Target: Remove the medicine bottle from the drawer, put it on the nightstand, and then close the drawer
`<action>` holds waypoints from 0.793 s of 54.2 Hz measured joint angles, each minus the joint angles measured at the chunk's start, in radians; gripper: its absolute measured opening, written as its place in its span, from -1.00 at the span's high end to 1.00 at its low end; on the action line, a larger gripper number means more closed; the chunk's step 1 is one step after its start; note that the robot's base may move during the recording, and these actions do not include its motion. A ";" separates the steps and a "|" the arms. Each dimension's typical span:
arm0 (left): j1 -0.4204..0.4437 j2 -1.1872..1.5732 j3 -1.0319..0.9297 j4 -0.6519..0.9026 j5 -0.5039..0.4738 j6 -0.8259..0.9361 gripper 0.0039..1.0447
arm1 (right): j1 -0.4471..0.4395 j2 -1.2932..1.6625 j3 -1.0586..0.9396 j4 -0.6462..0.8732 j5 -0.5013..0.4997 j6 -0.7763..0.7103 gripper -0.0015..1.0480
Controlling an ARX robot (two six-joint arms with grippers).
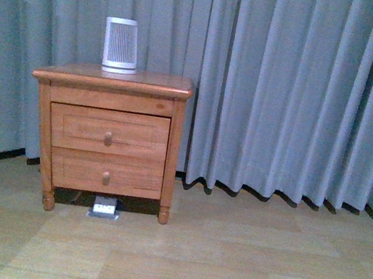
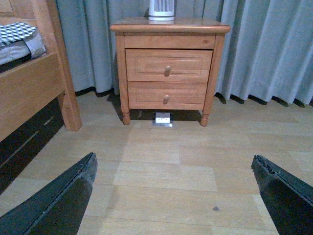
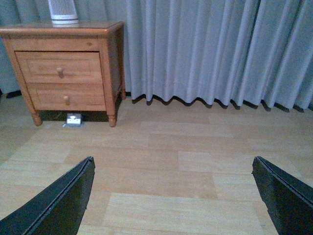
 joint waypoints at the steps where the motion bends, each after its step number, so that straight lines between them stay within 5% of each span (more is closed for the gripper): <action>1: 0.000 0.000 0.000 0.000 0.000 0.000 -0.87 | 0.000 0.000 0.000 0.000 0.000 0.000 -0.87; 43: 0.000 0.000 0.000 0.000 0.000 0.000 -0.87 | 0.000 0.000 0.000 0.000 0.000 0.000 -0.87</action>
